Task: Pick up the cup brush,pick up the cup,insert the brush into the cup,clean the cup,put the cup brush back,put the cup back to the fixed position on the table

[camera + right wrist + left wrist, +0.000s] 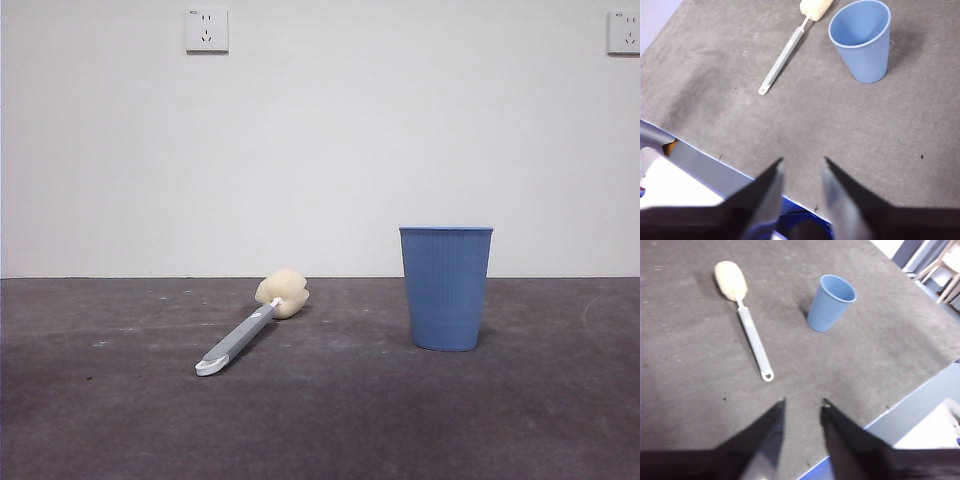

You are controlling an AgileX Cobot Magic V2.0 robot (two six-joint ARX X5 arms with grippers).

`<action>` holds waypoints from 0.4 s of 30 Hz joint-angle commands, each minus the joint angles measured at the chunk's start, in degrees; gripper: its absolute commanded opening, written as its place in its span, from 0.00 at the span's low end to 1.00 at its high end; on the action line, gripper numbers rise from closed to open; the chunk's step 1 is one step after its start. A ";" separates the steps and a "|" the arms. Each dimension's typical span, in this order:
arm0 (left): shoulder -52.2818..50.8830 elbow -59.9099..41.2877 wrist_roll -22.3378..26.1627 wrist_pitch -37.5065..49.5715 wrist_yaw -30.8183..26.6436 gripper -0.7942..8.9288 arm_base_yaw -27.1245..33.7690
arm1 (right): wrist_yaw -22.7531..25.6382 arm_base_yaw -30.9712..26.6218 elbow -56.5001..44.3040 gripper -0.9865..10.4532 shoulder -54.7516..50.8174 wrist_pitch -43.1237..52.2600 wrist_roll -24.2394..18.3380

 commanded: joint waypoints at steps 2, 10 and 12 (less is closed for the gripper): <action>-0.09 0.15 0.42 0.33 -0.48 0.60 -0.17 | 0.09 0.15 0.26 0.56 0.02 0.31 0.20; 1.29 0.15 0.42 0.46 -0.55 0.60 -0.24 | 0.09 0.15 0.26 0.56 0.02 0.31 0.20; 2.05 0.15 0.44 0.59 -0.52 0.60 -0.52 | 0.09 0.15 0.26 0.56 0.02 0.31 0.20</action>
